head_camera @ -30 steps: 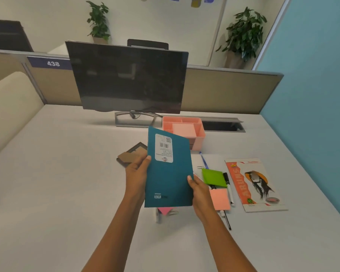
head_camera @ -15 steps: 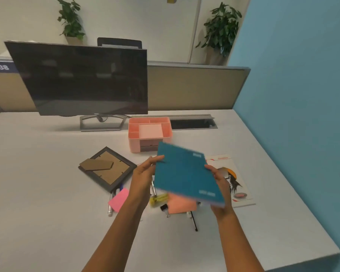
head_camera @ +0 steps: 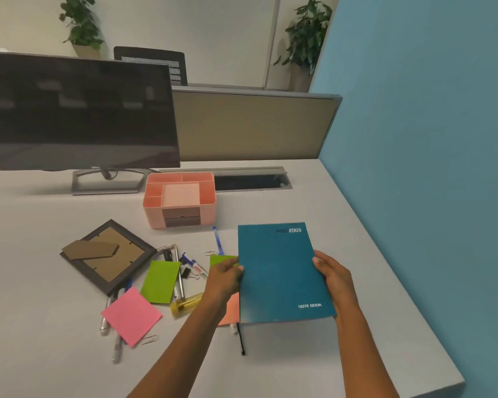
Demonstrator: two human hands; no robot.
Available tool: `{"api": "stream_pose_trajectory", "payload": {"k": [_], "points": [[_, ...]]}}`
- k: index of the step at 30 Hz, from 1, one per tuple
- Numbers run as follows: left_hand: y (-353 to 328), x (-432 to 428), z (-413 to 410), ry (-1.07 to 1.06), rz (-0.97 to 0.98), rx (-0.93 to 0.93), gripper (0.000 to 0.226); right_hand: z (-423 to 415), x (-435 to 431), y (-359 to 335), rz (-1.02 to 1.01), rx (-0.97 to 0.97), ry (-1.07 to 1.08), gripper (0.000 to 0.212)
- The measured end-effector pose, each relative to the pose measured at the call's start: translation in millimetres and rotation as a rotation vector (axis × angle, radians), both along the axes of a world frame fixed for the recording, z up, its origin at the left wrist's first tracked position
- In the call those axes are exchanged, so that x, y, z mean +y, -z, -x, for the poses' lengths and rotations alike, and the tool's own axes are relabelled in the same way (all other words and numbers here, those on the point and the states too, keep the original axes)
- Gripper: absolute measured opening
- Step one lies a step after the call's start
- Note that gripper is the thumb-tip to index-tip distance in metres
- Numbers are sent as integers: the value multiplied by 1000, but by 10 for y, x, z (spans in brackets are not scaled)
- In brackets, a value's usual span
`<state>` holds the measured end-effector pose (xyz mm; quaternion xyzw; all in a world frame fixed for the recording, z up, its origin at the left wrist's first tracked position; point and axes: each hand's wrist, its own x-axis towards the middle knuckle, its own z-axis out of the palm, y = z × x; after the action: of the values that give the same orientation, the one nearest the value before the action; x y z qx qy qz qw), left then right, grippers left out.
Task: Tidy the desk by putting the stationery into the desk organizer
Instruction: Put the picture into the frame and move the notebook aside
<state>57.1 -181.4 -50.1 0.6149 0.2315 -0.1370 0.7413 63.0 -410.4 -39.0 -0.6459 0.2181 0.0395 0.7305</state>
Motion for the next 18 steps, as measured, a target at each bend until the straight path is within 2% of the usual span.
{"api": "stream_pose_trajectory", "payload": {"k": [7, 9, 14, 18], "points": [[156, -412, -126, 182, -97, 131, 22, -288, -465, 389, 416, 105, -27, 27], [189, -520, -159, 243, -151, 150, 28, -359, -489, 434, 509, 115, -23, 30], [279, -663, -299, 322, -257, 181, 41, -553, -445, 531, 627, 124, -3, 34], [366, -687, -432, 393, -429, 194, 47, -654, -379, 620, 674, 125, 27, 34]]}}
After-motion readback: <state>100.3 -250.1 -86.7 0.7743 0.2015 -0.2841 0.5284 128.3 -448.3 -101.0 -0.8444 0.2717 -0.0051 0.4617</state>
